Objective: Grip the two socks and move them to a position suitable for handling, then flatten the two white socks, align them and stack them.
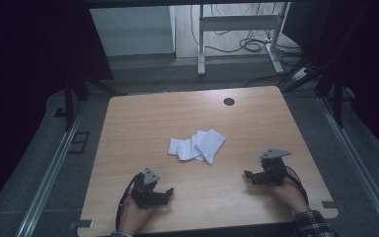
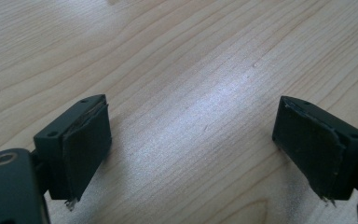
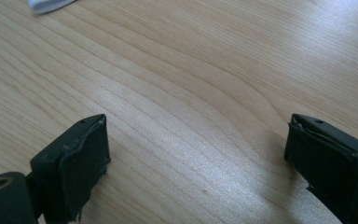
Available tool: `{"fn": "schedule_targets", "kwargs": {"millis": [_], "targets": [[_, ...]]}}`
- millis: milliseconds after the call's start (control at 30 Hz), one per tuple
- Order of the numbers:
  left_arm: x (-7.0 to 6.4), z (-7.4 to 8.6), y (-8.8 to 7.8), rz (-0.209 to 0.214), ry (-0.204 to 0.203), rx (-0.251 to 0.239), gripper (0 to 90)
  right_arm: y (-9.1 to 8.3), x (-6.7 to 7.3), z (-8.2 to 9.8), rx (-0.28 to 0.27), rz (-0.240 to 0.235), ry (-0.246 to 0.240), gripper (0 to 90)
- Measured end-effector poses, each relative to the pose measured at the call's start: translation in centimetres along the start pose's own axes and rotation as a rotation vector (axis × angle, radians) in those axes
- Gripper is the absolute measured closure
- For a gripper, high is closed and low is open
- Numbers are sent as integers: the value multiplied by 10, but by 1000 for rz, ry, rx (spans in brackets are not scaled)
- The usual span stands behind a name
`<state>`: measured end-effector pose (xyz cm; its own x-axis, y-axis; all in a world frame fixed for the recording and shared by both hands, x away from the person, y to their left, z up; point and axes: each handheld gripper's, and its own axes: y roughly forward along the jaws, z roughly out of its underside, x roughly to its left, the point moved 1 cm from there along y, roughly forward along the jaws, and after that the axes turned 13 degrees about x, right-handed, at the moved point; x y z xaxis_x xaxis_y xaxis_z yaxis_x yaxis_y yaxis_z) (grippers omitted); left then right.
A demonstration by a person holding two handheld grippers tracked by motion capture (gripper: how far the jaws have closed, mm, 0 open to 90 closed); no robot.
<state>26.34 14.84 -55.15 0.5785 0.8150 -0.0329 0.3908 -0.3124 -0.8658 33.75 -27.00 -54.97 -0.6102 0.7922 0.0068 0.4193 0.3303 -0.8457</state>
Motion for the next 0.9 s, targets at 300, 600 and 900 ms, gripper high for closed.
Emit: {"fn": "schedule_targets", "kwargs": {"millis": [300, 600, 900], "targets": [[0, 0, 0, 0, -1, 0, 115, 0, 0, 0, 0, 0, -1, 60], [0, 0, 0, 0, 0, 0, 115, 0, 0, 0, 0, 1, -3, 60], [0, 0, 0, 0, 0, 0, 115, 0, -1, 0, 5, -6, -12, 62]]}}
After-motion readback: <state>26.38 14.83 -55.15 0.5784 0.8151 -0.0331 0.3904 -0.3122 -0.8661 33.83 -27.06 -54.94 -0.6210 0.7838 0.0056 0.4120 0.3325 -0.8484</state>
